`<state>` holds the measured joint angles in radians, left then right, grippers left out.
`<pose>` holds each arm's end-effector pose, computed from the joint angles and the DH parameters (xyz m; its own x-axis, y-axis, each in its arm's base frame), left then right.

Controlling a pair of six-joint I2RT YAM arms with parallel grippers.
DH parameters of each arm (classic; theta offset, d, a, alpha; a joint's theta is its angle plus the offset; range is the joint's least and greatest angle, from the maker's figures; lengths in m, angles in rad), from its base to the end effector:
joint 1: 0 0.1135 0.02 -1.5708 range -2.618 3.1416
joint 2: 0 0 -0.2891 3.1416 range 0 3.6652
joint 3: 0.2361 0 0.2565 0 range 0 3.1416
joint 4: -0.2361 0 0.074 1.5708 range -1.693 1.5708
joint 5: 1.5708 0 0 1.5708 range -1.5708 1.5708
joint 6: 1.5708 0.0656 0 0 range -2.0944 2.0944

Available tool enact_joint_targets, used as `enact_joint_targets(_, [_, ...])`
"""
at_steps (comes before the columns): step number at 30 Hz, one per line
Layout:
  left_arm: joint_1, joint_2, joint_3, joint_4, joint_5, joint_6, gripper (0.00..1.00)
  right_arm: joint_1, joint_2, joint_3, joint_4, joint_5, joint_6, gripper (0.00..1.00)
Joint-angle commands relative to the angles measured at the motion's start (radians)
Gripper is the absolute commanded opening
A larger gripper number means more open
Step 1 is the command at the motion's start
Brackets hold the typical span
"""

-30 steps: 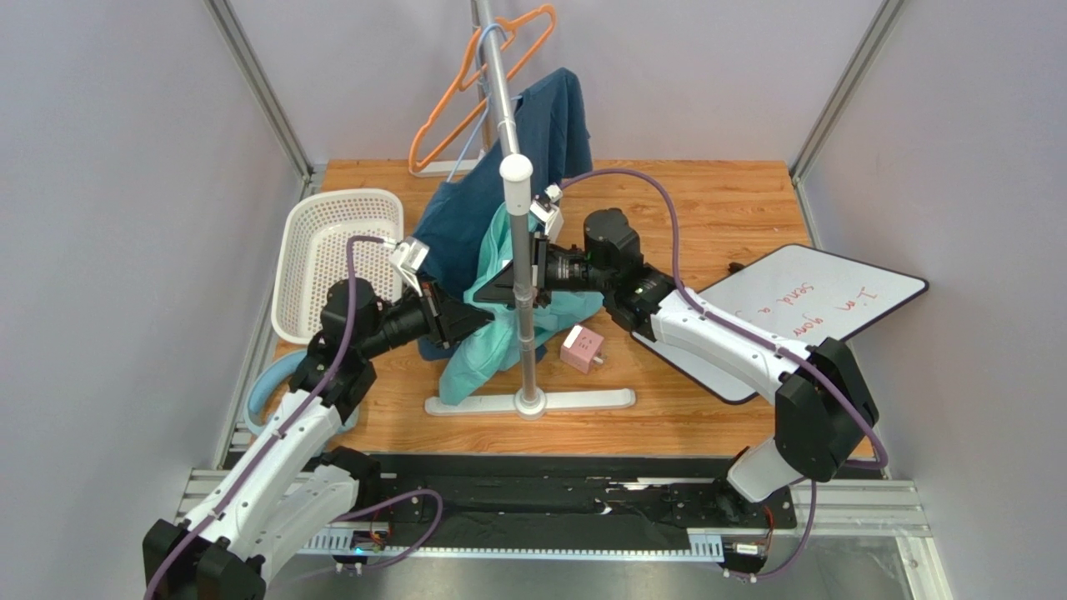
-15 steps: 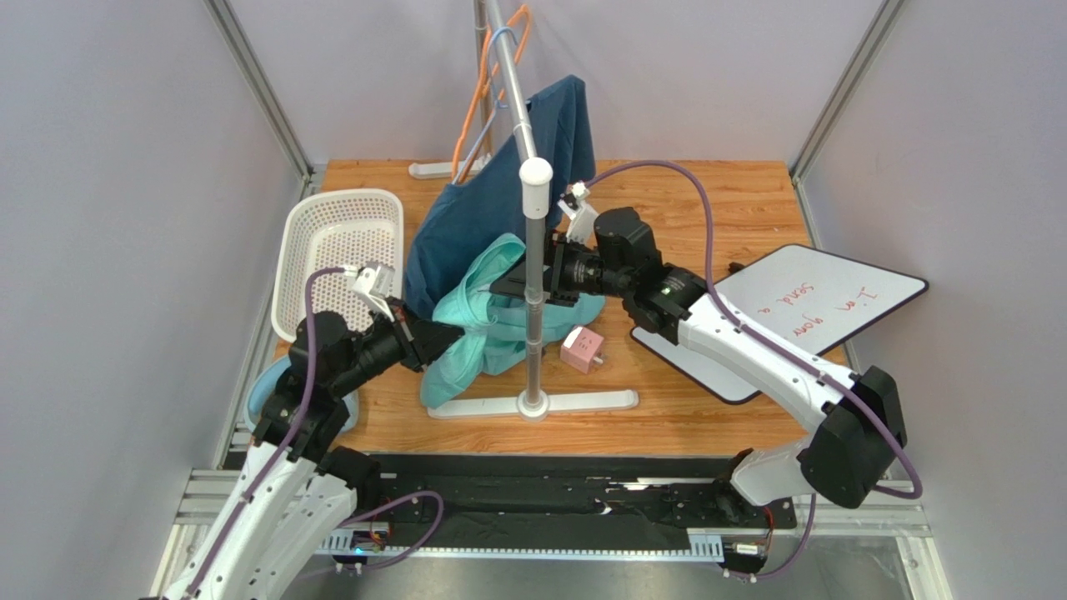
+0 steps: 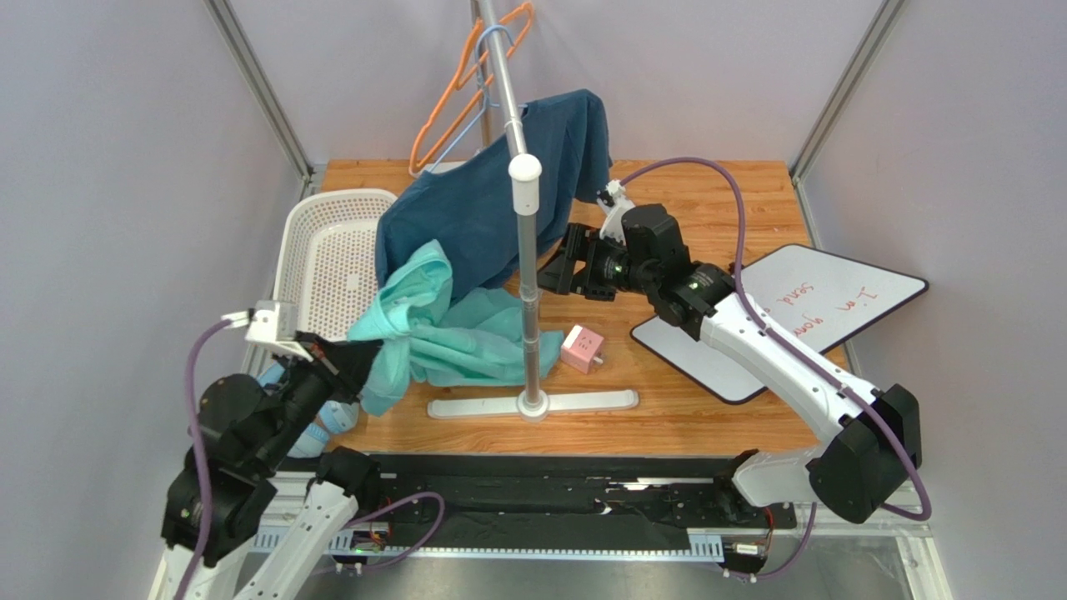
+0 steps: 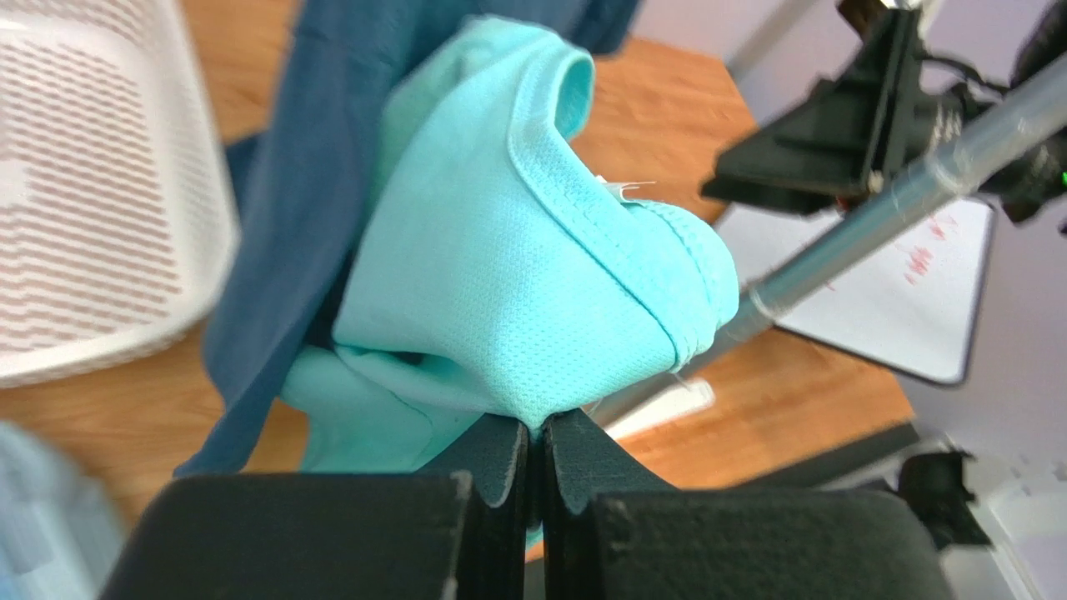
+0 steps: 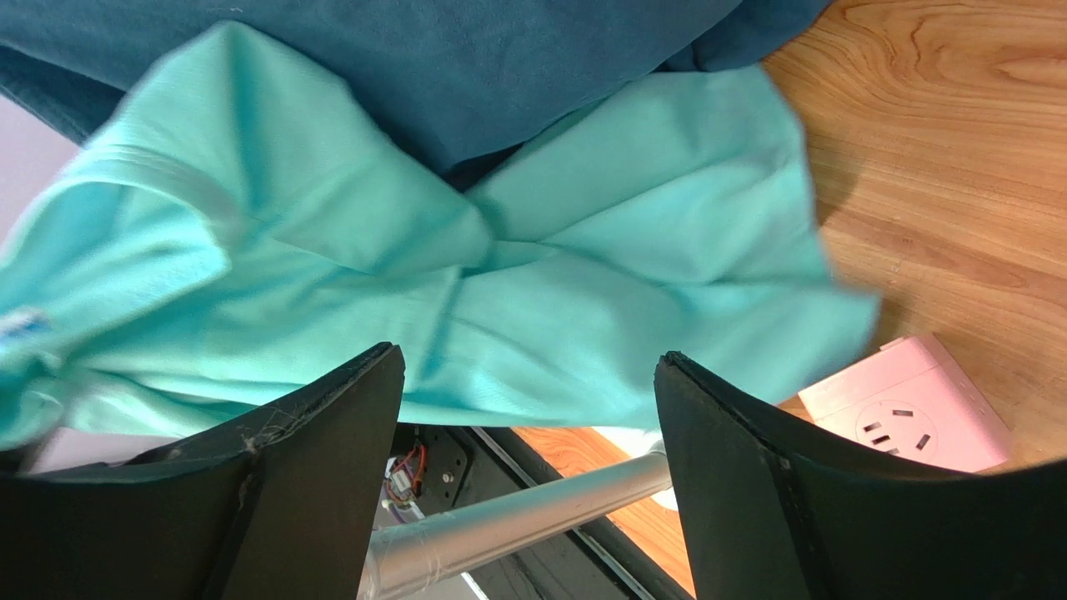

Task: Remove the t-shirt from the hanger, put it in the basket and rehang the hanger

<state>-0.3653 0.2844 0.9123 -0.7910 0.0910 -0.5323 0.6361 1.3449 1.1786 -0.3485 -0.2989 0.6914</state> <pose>0.0414 -0.0222 0.3670 -0.3537 -0.4058 -0.8427 0.3017 0.8033 -0.5135 0.2541 0.2116 0.3458 -0.7986 0.1678 -0.5781 -0.3436 0.6614 0.6667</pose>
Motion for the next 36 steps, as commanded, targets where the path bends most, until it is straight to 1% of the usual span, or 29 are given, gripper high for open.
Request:
enact_joint_targets(1, [0.0, 0.045, 0.18, -0.086, -0.288, 0.1, 0.0, -0.006, -0.039, -0.007, 0.008, 0.003, -0.041, 0.79])
enact_joint_targets(2, [0.0, 0.085, 0.245, -0.097, -0.328, 0.11, 0.0, -0.004, -0.041, -0.008, 0.008, 0.0, -0.043, 0.79])
enact_joint_targets(3, [0.0, 0.108, 0.281, -0.118, -0.399, 0.133, 0.0, -0.006, -0.043, -0.014, 0.008, -0.003, -0.044, 0.78])
enact_joint_targets(4, [0.0, 0.133, 0.315, -0.125, -0.431, 0.15, 0.0, -0.006, -0.044, -0.017, 0.006, -0.011, -0.047, 0.78])
enact_joint_targets(5, [0.0, 0.189, 0.379, -0.131, -0.463, 0.166, 0.0, -0.006, -0.046, -0.019, 0.006, -0.012, -0.052, 0.78])
enact_joint_targets(6, [0.0, 0.218, 0.41, -0.137, -0.532, 0.196, 0.0, -0.004, -0.047, -0.022, 0.006, -0.014, -0.053, 0.78])
enact_joint_targets(10, [0.0, 0.379, 0.578, -0.132, -0.666, 0.284, 0.0, -0.004, -0.055, -0.04, 0.006, -0.028, -0.055, 0.79])
enact_joint_targets(11, [0.0, 0.456, 0.67, -0.132, -0.687, 0.305, 0.0, -0.004, -0.053, -0.042, 0.006, -0.034, -0.059, 0.78])
enact_joint_targets(12, [0.0, 0.498, 0.719, -0.134, -0.727, 0.339, 0.0, -0.004, -0.052, -0.042, 0.005, -0.04, -0.062, 0.78])
enact_joint_targets(13, [0.002, 0.572, 0.767, -0.126, -0.743, 0.36, 0.0, -0.004, -0.052, -0.042, 0.002, -0.048, -0.064, 0.78])
enact_joint_targets(14, [0.005, 0.608, 0.857, -0.102, -0.755, 0.403, 0.0, -0.004, -0.052, -0.042, -0.001, -0.051, -0.07, 0.78])
enact_joint_targets(15, [0.02, 0.643, 0.902, -0.088, -0.749, 0.423, 0.0, -0.004, -0.052, -0.042, -0.006, -0.058, -0.073, 0.78])
enact_joint_targets(16, [0.035, 0.712, 0.949, -0.079, -0.731, 0.437, 0.0, -0.006, -0.053, -0.043, -0.007, -0.063, -0.072, 0.78])
enact_joint_targets(17, [0.052, 0.746, 1.043, -0.07, -0.696, 0.452, 0.0, -0.006, -0.055, -0.046, -0.007, -0.071, -0.073, 0.78])
enact_joint_targets(18, [0.089, 0.781, 1.089, -0.068, -0.679, 0.457, 0.0, -0.004, -0.055, -0.048, -0.007, -0.084, -0.073, 0.78])
enact_joint_targets(19, [0.103, 0.842, 1.129, -0.065, -0.665, 0.46, 0.0, -0.006, -0.059, -0.05, -0.007, -0.092, -0.072, 0.78])
enact_joint_targets(20, [0.118, 0.87, 1.199, -0.051, -0.639, 0.466, 0.0, -0.004, -0.059, -0.053, -0.007, -0.1, -0.067, 0.78])
enact_joint_targets(22, [0.158, 0.939, 1.252, -0.031, -0.623, 0.466, 0.0, -0.004, -0.058, -0.057, -0.004, -0.129, -0.067, 0.78])
enact_joint_targets(23, [0.186, 0.955, 1.273, 0.005, -0.591, 0.472, 0.0, -0.004, -0.058, -0.057, -0.004, -0.138, -0.07, 0.77])
enact_joint_targets(27, [0.253, 1.025, 1.291, 0.056, -0.568, 0.445, 0.0, -0.007, -0.062, -0.037, -0.064, -0.102, -0.13, 0.77])
enact_joint_targets(29, [0.275, 1.032, 1.229, 0.085, -0.556, 0.42, 0.0, -0.007, -0.073, -0.034, -0.086, -0.094, -0.139, 0.77])
enact_joint_targets(30, [0.279, 1.021, 1.188, 0.101, -0.542, 0.413, 0.0, -0.007, -0.078, -0.04, -0.086, -0.097, -0.135, 0.78])
enact_joint_targets(31, [0.281, 1.01, 1.083, 0.143, -0.528, 0.402, 0.0, -0.007, -0.081, -0.045, -0.084, -0.103, -0.135, 0.78])
enact_joint_targets(33, [0.282, 0.968, 0.963, 0.183, -0.517, 0.381, 0.0, -0.009, -0.09, -0.053, -0.081, -0.12, -0.13, 0.77])
enact_joint_targets(34, [0.285, 0.954, 0.85, 0.211, -0.517, 0.347, 0.0, -0.007, -0.092, -0.059, -0.081, -0.124, -0.13, 0.77])
enact_joint_targets(36, [0.295, 0.911, 0.742, 0.234, -0.508, 0.316, 0.0, -0.009, -0.098, -0.065, -0.084, -0.131, -0.128, 0.77])
